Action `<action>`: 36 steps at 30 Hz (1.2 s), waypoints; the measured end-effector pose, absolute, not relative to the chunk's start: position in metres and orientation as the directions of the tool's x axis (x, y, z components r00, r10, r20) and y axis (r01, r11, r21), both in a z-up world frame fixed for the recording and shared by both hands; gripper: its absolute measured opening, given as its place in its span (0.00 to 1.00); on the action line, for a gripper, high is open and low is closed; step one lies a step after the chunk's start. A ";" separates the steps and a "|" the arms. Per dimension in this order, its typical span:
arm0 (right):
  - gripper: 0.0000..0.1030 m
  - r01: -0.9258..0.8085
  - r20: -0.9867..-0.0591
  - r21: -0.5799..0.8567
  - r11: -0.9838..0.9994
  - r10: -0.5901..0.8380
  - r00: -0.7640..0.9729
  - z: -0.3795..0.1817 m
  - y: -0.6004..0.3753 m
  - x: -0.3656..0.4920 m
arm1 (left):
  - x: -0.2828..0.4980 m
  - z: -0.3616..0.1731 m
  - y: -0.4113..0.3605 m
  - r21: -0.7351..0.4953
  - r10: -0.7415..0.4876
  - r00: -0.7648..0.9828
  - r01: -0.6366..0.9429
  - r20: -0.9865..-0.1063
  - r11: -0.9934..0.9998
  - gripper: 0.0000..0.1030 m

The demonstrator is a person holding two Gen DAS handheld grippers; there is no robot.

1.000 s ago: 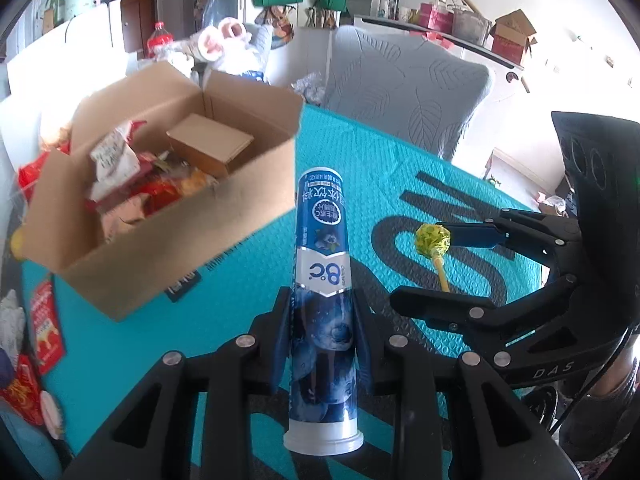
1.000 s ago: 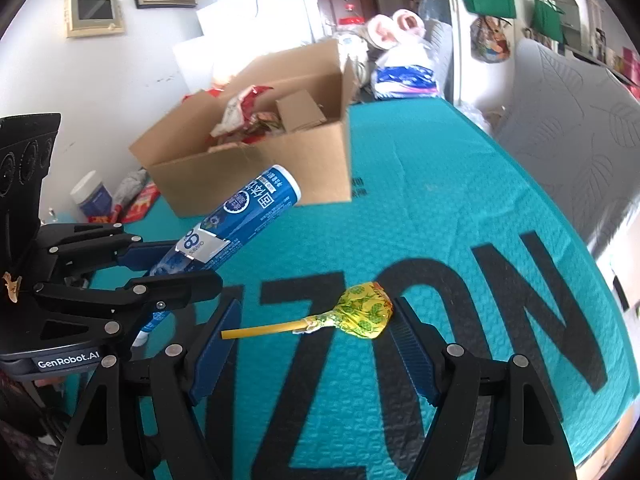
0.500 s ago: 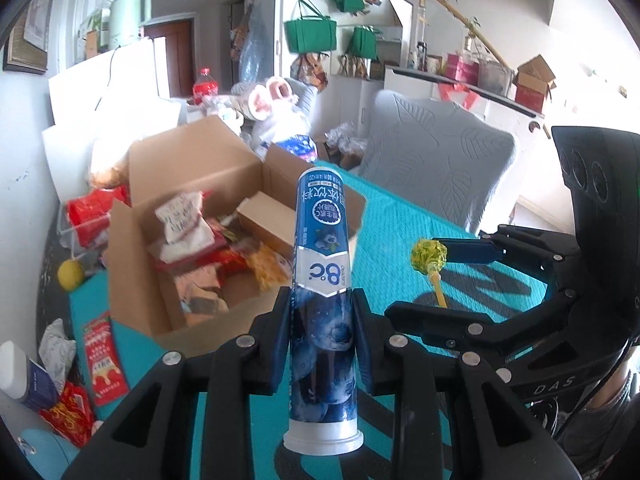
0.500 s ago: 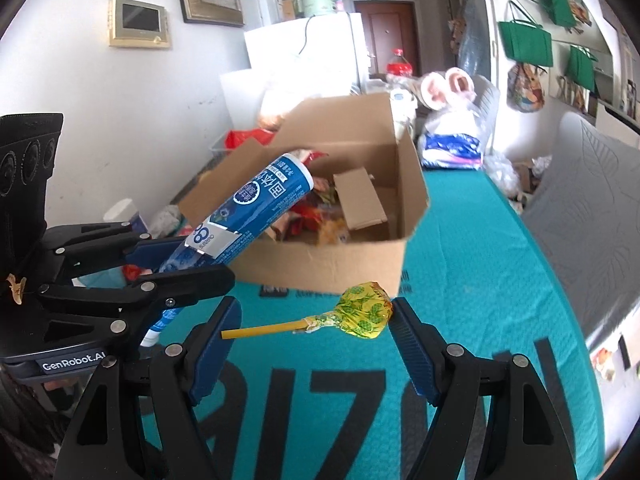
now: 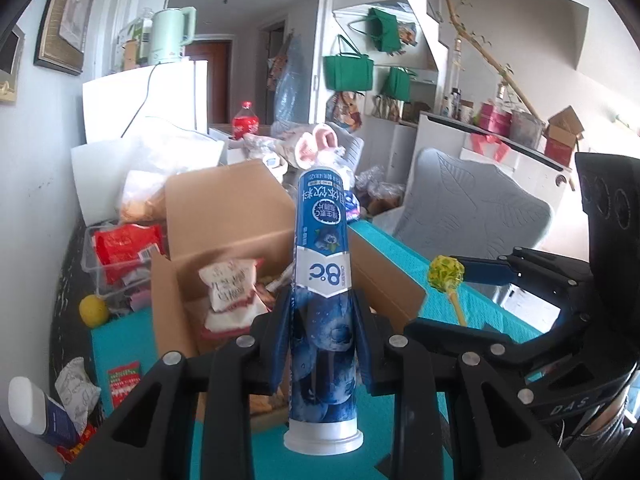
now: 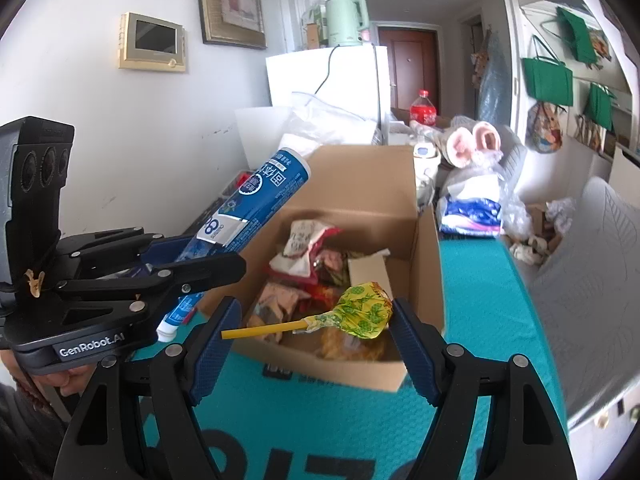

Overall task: Organize snacks
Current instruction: 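Lift the blue tube with the left tool while the right tool lifts the lollipop, then carry the blue tube and lollipop over the cardboard box and lower them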

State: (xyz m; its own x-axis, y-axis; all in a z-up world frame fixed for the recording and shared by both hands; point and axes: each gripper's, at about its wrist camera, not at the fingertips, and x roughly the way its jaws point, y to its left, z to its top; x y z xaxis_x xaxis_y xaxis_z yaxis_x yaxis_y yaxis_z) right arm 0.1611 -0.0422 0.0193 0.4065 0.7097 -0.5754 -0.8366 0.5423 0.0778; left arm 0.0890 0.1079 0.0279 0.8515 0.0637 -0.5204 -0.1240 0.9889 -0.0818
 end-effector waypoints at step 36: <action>0.74 -0.861 -0.654 0.143 0.489 0.699 0.288 -0.033 0.066 0.272 | 0.190 -0.043 0.211 -0.156 0.161 0.742 -0.338 -0.651 0.928 0.27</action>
State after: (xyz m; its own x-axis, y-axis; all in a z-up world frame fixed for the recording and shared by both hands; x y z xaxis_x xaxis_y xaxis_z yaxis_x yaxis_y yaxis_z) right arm 0.2724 0.0665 -0.0327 0.2885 0.6992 -0.6541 -0.8608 0.4885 0.1426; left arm 0.1898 0.2106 -0.0427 0.7421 0.1608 -0.6507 -0.3377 0.9282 -0.1558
